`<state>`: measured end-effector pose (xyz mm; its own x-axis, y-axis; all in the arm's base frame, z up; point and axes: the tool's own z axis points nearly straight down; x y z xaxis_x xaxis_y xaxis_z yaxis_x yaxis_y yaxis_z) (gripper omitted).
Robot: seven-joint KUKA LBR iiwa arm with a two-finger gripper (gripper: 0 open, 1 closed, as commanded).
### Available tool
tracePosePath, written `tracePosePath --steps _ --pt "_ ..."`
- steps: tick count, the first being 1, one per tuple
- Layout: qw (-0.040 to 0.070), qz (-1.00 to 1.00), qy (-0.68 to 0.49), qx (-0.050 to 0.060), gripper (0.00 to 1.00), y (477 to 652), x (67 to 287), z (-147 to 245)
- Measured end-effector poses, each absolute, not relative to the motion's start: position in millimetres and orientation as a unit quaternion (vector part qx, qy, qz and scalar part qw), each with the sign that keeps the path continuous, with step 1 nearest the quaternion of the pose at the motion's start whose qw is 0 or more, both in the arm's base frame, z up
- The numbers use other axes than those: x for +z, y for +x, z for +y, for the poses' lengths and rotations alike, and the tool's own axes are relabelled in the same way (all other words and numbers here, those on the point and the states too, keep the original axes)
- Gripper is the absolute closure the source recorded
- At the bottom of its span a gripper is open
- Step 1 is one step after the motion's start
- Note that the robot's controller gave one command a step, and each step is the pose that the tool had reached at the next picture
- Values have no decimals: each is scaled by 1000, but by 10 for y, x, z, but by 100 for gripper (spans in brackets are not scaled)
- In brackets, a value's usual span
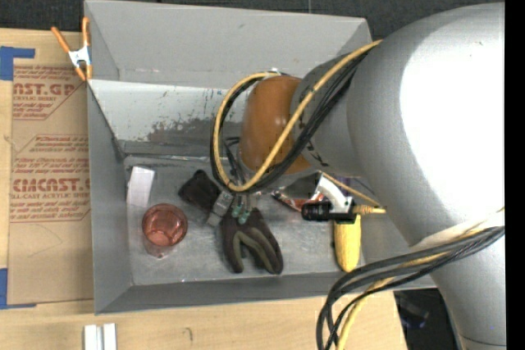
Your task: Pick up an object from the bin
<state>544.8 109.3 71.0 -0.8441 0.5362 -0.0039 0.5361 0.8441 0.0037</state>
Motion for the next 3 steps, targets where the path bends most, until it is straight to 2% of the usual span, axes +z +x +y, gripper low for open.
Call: tracePosePath --steps 2,3 --pt "-1 960 279 0 100 5432 756 1090" --pt "-4 960 279 -2 100 5410 960 1086"
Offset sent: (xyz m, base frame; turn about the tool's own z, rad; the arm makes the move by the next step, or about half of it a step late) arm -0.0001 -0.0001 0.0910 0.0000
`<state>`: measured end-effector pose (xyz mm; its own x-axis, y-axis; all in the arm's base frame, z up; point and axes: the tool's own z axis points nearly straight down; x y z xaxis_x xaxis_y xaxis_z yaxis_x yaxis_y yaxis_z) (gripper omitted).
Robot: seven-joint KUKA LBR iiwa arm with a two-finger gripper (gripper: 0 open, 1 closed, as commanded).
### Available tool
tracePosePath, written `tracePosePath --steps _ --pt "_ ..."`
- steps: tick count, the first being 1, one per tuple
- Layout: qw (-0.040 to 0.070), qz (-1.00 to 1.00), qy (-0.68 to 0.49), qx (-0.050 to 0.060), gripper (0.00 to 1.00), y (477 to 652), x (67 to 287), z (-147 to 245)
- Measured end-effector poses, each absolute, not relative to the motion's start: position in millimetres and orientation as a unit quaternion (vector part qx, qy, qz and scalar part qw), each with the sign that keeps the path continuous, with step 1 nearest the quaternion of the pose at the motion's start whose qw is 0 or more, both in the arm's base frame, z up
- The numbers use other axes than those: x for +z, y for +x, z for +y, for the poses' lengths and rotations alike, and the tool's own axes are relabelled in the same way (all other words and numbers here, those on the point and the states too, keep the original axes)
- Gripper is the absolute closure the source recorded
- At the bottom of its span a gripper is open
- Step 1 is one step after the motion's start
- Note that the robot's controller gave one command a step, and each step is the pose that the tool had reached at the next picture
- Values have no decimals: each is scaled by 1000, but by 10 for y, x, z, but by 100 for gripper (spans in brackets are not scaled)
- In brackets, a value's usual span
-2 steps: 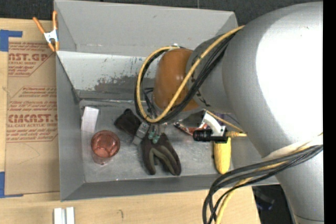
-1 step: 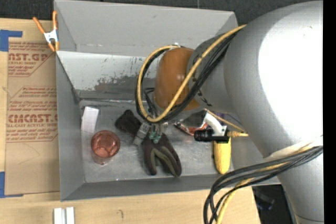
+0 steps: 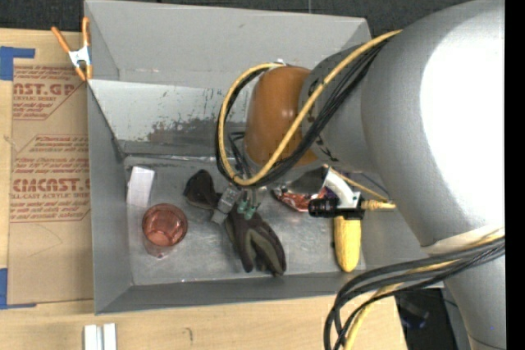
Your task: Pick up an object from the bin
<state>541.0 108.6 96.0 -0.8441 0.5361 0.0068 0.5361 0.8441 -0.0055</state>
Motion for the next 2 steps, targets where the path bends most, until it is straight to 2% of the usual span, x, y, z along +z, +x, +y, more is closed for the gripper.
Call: tracePosePath --steps 2 --pt "0 -960 -279 0 100 5432 1353 1092"
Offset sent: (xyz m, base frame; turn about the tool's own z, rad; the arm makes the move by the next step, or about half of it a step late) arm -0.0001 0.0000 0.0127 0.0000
